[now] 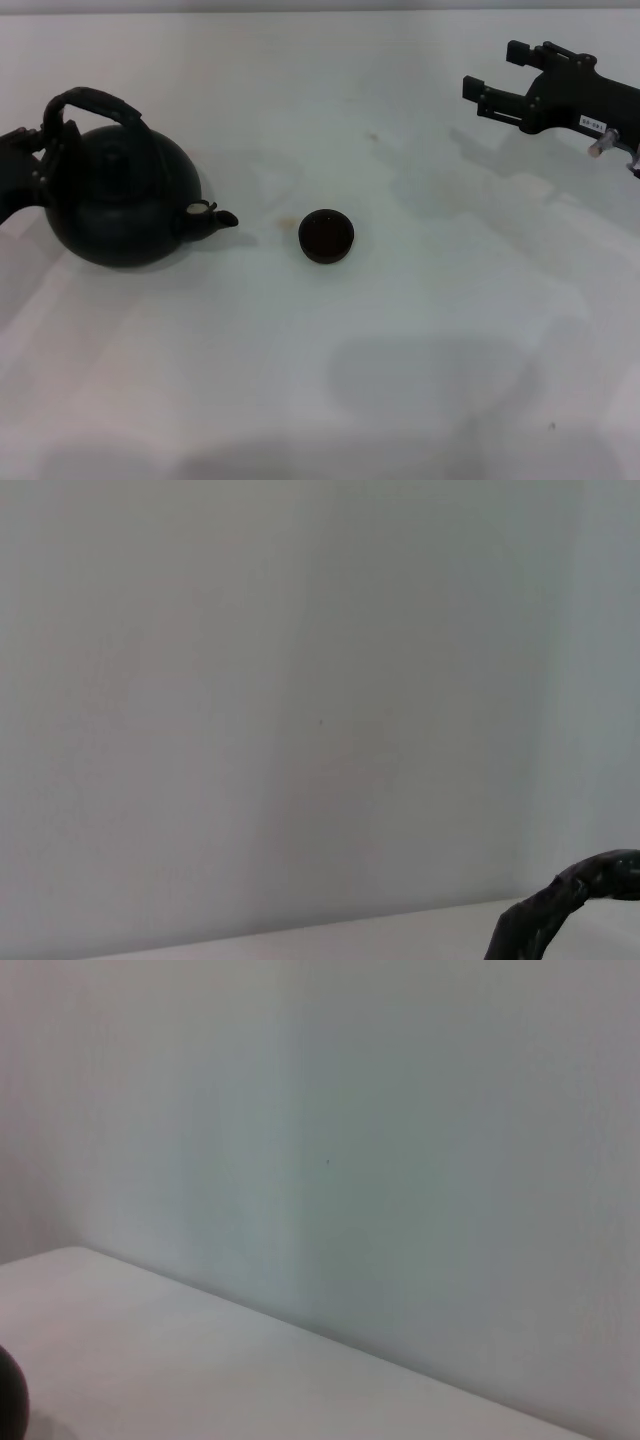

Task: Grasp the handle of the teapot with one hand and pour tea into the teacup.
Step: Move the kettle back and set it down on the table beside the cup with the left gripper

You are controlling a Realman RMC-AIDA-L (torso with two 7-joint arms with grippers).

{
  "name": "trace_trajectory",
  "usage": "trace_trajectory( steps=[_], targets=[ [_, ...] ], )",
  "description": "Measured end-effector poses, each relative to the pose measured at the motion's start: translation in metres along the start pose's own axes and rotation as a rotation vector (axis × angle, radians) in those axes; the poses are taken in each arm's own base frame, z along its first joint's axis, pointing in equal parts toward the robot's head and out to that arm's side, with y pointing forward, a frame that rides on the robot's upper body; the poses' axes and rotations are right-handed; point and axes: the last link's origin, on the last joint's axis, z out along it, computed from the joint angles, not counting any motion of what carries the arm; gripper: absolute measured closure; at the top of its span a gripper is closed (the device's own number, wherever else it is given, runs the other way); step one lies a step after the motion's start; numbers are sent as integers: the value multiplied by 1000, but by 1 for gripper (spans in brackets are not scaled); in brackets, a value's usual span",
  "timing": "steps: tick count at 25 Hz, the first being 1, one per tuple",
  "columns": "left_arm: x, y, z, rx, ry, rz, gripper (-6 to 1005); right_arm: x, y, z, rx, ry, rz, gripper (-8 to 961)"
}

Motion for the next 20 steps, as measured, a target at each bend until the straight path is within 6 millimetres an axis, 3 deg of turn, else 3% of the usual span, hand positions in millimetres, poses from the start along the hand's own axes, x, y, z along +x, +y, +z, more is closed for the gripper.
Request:
trace_trajectory(
  steps=[20],
  targets=[
    [-6, 4, 2, -10, -21, -14, 864, 0, -1, -1, -1, 2, -2, 111]
  ],
)
